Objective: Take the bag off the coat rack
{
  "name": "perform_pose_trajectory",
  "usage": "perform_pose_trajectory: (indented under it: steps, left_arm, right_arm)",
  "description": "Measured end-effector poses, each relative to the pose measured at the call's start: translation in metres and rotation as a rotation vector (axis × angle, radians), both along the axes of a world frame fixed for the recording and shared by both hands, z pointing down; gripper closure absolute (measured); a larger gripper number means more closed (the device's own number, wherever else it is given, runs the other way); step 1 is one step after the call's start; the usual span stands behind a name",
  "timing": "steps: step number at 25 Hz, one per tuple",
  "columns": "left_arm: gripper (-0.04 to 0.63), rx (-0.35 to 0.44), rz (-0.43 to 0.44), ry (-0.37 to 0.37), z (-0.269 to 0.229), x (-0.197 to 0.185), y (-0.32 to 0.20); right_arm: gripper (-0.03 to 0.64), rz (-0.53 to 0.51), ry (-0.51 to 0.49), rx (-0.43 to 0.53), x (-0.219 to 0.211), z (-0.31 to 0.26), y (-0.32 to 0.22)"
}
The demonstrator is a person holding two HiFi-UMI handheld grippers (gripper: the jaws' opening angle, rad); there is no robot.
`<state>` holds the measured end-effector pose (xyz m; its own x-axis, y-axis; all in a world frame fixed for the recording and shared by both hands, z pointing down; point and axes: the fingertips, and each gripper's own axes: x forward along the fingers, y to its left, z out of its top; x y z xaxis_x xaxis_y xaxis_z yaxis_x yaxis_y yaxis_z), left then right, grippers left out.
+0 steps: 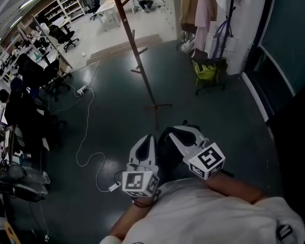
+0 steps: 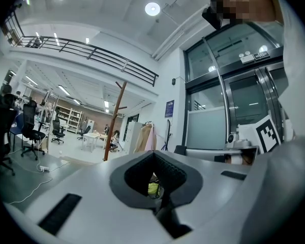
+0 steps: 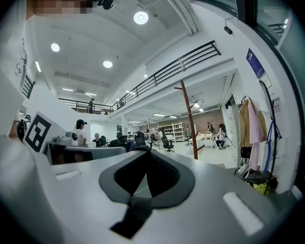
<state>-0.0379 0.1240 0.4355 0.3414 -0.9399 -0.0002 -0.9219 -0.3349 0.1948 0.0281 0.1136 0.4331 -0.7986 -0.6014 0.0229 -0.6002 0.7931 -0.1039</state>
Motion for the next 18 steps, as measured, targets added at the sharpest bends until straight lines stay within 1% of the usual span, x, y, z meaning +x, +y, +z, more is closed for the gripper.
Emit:
perform_pose_trajectory:
  steps: [6,12,18]
  left_arm:
    - [0.594,0.004,0.001,0.004,0.001,0.002,0.013]
    - [0.594,-0.003,0.005,0.007,0.007,0.009,0.014]
    - [0.594,-0.001,0.017,0.001,0.005,0.015,0.017]
  right_arm:
    - [0.595,-0.003,0.002,-0.003,0.001,0.000,0.013]
    - [0.595,0.007,0.005,-0.015,0.008,0.007,0.015]
    - [0.595,0.013,0.003,-0.005,0.010,0.006,0.017]
